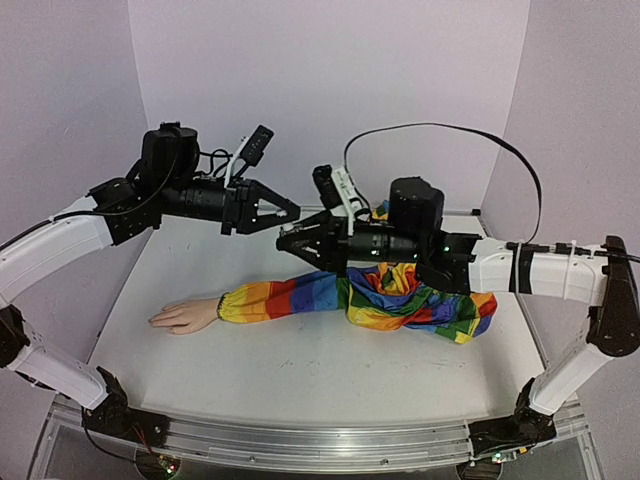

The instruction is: Paint the nails

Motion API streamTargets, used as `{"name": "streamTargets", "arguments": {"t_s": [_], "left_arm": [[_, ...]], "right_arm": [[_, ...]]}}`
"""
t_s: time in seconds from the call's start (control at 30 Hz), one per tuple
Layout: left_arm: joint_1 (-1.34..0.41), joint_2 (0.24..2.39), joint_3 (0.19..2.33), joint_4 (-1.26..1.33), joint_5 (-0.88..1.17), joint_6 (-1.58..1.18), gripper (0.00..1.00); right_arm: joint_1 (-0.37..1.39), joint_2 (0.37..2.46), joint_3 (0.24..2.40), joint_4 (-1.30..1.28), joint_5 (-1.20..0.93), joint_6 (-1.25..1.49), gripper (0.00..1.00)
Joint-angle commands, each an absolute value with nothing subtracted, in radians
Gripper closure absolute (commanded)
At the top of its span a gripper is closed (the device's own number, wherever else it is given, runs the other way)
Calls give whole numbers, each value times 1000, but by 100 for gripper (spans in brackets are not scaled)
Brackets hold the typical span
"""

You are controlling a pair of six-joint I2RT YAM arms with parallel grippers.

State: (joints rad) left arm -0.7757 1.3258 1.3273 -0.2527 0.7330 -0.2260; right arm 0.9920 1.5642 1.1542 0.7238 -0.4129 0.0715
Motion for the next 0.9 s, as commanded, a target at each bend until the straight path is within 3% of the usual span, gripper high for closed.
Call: {"name": "streamTargets", "arguments": {"t_s": [0.0, 0.17, 0.27, 0.3, 0.43, 0.5, 0.63, 0.87], "left_arm": [[-834, 1314, 1336, -187, 1219, -85, 100], [-833, 1317, 1348, -185, 1152, -83, 100], [-825, 1314, 1350, -221, 1006, -103, 90], [-822, 1309, 1349, -249, 903, -102, 83], [-783, 1282, 1348, -336, 703, -162, 41], [-756, 1255, 1333, -340, 661, -214, 31], [-714, 1209, 1300, -345, 489, -402, 22], [-705, 1212, 1253, -233, 447, -644, 25]], "right_arm": [[936, 1518, 1129, 1206, -1266, 304, 100], [919, 1505, 1078, 1209, -1127, 327, 100], [896, 1482, 1031, 1188, -954, 312, 100], [890, 1471, 1021, 1155, -882, 287, 100], [888, 1444, 1033, 942, -567, 175, 100], [888, 1447, 1054, 863, -437, 142, 100], [890, 1473, 1098, 740, -274, 106, 100], [925, 1532, 1126, 737, -107, 137, 100]]}}
